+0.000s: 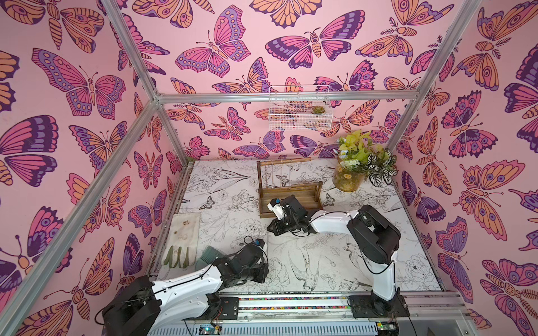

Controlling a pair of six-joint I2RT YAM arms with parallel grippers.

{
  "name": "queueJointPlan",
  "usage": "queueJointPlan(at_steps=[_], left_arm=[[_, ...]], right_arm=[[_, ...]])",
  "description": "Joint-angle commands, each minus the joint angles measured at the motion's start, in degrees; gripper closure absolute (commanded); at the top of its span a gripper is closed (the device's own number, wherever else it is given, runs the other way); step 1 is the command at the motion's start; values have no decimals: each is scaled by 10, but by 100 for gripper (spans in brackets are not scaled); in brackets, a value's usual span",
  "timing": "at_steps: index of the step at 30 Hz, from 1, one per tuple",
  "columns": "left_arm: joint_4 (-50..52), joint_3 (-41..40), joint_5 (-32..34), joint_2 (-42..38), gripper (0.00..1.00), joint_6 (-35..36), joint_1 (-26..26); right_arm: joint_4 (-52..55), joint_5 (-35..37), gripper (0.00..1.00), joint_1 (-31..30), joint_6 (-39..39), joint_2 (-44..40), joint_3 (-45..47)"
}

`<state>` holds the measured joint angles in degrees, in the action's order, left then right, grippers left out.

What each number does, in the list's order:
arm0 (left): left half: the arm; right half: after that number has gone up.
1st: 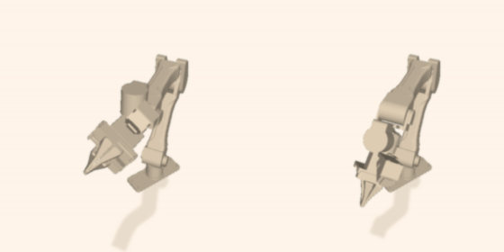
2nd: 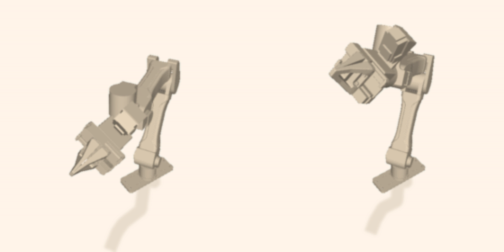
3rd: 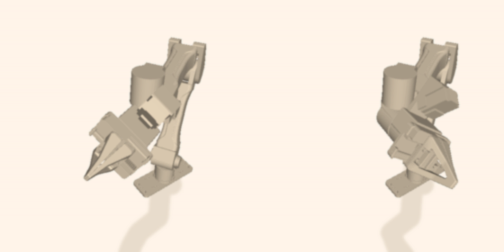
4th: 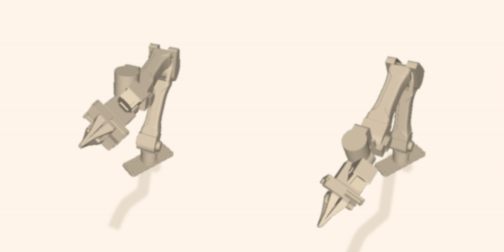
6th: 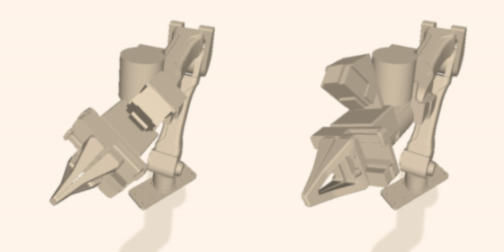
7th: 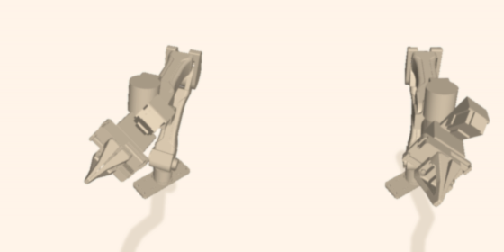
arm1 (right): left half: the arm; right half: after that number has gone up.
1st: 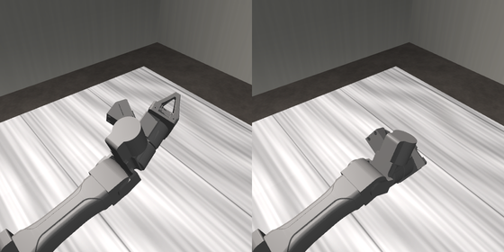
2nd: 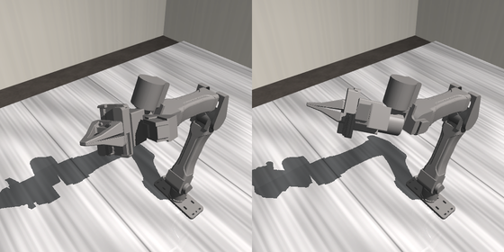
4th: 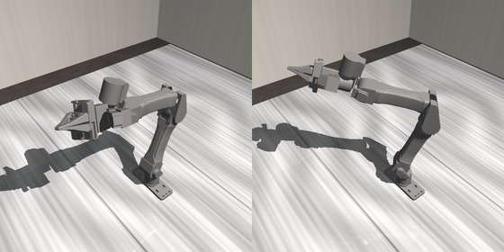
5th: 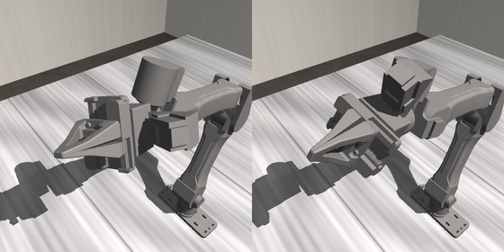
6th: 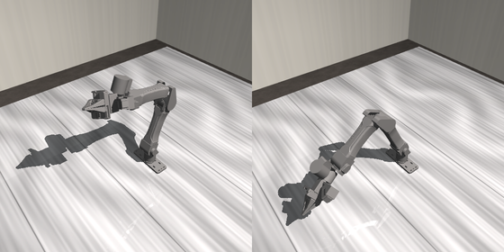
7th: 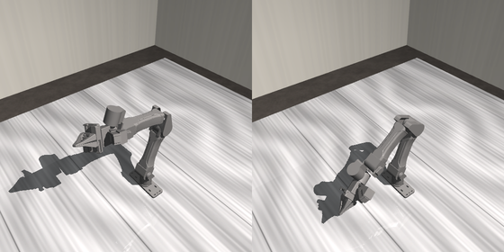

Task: Take the necklace off the jewelry display stand
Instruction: Place the necklace at the center of the board.

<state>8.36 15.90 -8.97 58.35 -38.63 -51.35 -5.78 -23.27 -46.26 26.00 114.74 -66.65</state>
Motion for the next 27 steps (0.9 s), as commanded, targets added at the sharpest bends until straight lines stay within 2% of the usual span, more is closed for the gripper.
queueJointPlan(at_steps=[1, 11, 16, 22, 27], left_arm=[[6, 4, 11, 8, 100, -4, -2], [6, 5, 11, 9, 100, -4, -3], [6, 5, 9, 11, 100, -3, -3], [7, 5, 9, 10, 100, -1, -4], [6, 5, 8, 9, 100, 0, -4]], right_arm=[[14, -8, 100, 0, -11, 9, -13], [24, -3, 100, 2, -15, 17, -9], [31, 0, 96, 4, -15, 20, -12], [34, 2, 87, 6, -17, 18, -13], [33, 2, 75, 9, -14, 18, -14]])
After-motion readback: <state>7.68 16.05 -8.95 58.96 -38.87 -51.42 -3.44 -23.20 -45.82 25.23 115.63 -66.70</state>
